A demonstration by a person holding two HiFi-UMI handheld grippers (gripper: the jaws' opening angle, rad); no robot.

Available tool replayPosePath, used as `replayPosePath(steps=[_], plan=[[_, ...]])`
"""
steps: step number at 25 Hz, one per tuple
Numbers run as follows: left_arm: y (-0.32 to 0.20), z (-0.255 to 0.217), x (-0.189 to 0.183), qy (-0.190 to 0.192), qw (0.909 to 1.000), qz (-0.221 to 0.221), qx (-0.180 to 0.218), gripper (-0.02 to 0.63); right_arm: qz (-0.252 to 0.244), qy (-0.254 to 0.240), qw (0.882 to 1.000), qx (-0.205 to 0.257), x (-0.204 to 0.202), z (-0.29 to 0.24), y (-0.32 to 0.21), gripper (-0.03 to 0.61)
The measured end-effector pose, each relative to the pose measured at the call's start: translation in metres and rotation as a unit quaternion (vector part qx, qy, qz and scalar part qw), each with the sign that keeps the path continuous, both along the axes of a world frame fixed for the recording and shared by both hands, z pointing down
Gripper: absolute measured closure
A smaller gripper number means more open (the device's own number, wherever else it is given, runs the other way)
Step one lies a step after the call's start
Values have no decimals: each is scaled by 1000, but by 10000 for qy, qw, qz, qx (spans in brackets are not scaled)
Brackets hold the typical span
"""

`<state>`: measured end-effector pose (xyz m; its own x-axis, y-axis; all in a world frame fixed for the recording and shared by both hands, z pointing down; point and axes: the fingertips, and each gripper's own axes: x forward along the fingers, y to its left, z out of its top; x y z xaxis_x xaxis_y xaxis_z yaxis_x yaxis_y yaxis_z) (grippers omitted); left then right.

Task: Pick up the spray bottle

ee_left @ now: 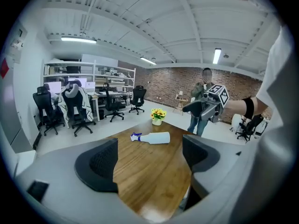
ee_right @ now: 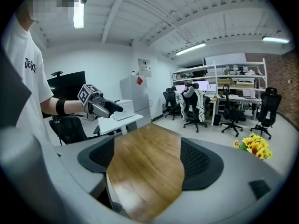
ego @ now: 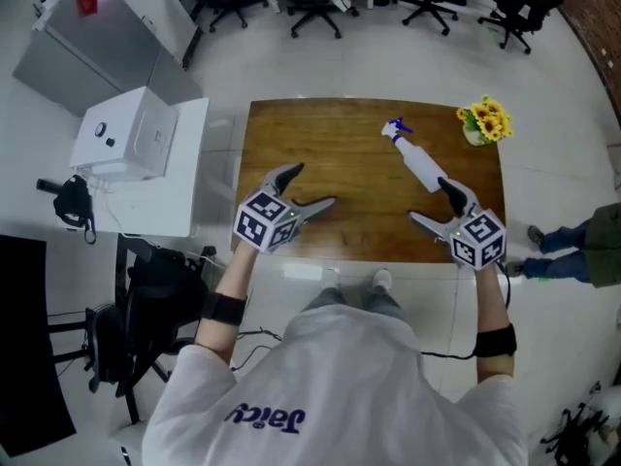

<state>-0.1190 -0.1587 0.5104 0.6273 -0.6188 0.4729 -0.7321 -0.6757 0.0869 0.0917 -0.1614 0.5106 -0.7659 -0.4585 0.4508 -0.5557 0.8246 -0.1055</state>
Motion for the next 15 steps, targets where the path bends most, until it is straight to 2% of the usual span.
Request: replayPosePath(steps=[8, 15], plan=[[-36, 6, 13, 244, 9992, -300, 128, 178, -267, 386, 9980, -426, 1, 20, -58, 127], [-58, -1, 17, 381, 9977, -404, 398, 179, -340, 912, 9912, -902, -9, 68, -118, 127]])
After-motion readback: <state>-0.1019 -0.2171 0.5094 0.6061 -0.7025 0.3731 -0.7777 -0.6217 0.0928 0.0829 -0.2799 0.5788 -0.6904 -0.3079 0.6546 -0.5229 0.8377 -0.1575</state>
